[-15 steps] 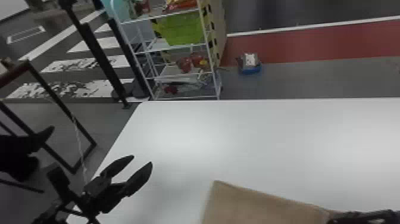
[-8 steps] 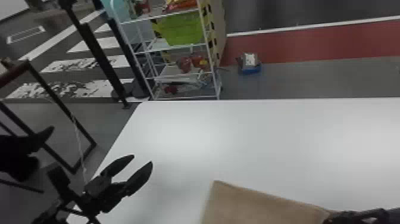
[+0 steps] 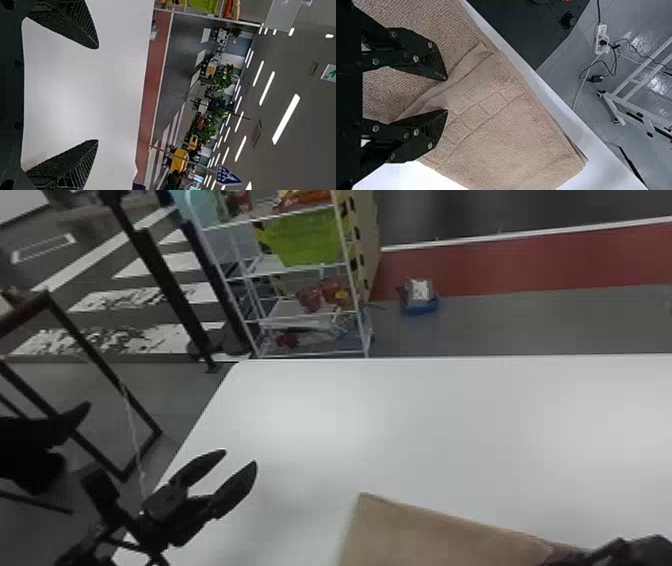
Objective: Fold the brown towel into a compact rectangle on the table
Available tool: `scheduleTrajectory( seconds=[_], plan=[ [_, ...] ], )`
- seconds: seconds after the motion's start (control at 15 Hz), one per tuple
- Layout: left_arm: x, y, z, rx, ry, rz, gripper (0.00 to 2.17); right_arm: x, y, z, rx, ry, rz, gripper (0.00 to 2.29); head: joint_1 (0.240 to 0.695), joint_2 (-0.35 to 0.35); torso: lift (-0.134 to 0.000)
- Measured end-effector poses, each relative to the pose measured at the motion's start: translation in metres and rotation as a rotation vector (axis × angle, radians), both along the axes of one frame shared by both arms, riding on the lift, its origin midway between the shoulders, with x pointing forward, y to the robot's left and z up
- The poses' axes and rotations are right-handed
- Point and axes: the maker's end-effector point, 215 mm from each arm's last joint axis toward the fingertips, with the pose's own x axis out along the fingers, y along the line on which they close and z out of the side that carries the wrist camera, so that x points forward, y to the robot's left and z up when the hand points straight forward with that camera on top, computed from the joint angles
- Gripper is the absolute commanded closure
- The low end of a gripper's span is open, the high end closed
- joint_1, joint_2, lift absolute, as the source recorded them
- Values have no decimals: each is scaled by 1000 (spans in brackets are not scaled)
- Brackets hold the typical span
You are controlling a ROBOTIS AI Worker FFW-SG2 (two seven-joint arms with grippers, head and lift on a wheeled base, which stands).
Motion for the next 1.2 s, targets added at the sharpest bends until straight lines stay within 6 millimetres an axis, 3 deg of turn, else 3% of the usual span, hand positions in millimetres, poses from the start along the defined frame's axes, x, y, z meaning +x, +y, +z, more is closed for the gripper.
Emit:
scheduleTrajectory(
  seconds=[0.27, 0.4, 0.73, 0.93, 1.2],
  plan=[
    [0, 0, -2, -1, 4, 1, 33, 3, 3, 1, 10, 5, -6, 971, 695, 350, -123],
    [-1, 1, -3, -2, 5, 2, 33, 4, 6, 3, 21, 8, -9, 1298, 695, 350, -123],
    [0, 1, -1, -1, 1, 2, 33, 7, 14, 17, 58, -3, -3, 1332, 695, 350, -123],
    [1, 2, 1, 0, -3, 3, 33, 14, 11, 46, 89, -51, -14, 1332, 695, 350, -123],
    [3, 6, 2, -2, -9, 10, 33, 19, -23, 92, 125, -108, -102, 1332, 695, 350, -123]
  ],
)
